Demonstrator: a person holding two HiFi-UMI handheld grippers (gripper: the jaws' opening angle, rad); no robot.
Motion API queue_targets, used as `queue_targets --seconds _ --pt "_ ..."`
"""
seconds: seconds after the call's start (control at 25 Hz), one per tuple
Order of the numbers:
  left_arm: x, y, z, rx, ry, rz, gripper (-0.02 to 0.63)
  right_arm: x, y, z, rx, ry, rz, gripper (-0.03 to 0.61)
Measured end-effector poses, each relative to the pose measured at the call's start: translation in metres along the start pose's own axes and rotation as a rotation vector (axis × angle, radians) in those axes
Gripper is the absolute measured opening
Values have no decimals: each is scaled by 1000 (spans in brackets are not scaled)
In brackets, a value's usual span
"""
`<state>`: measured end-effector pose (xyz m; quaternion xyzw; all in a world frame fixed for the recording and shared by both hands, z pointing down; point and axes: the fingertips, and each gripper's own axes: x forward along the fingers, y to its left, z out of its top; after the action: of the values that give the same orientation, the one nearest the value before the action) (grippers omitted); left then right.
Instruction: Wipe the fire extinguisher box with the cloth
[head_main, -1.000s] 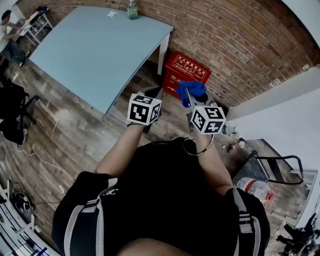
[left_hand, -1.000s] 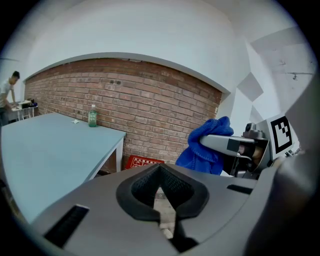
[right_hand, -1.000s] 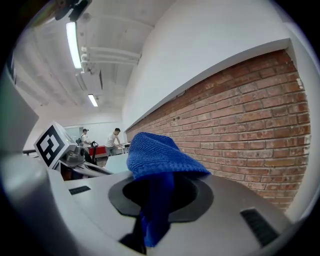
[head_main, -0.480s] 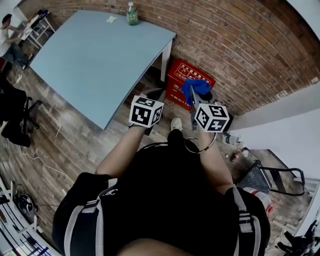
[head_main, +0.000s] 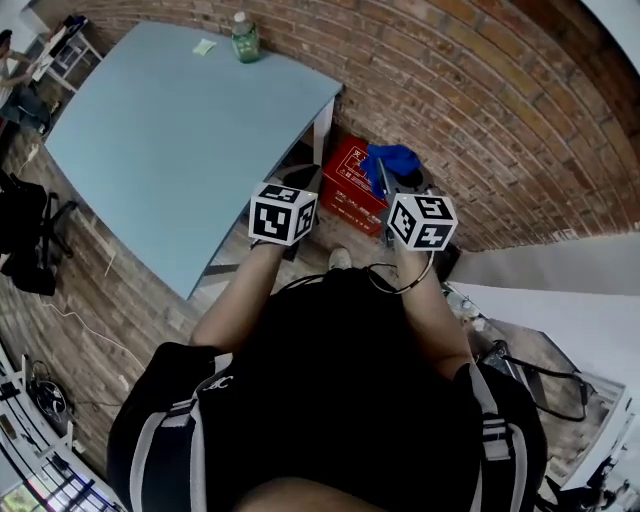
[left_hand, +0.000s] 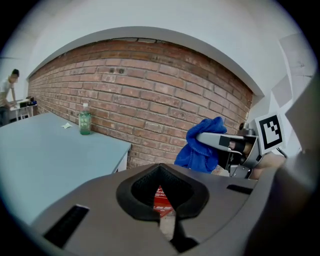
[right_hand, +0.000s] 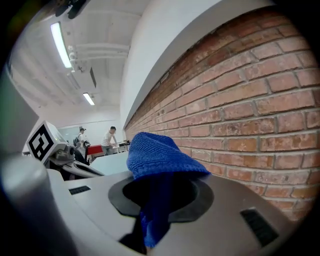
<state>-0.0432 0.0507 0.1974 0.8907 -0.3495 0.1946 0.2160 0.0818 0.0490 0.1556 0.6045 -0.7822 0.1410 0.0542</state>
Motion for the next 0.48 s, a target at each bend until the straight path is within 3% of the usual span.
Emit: queue_targets --seconds 0.48 --pt "121 23 30 -74 63 25 5 85 -81 -19 -5 153 71 97"
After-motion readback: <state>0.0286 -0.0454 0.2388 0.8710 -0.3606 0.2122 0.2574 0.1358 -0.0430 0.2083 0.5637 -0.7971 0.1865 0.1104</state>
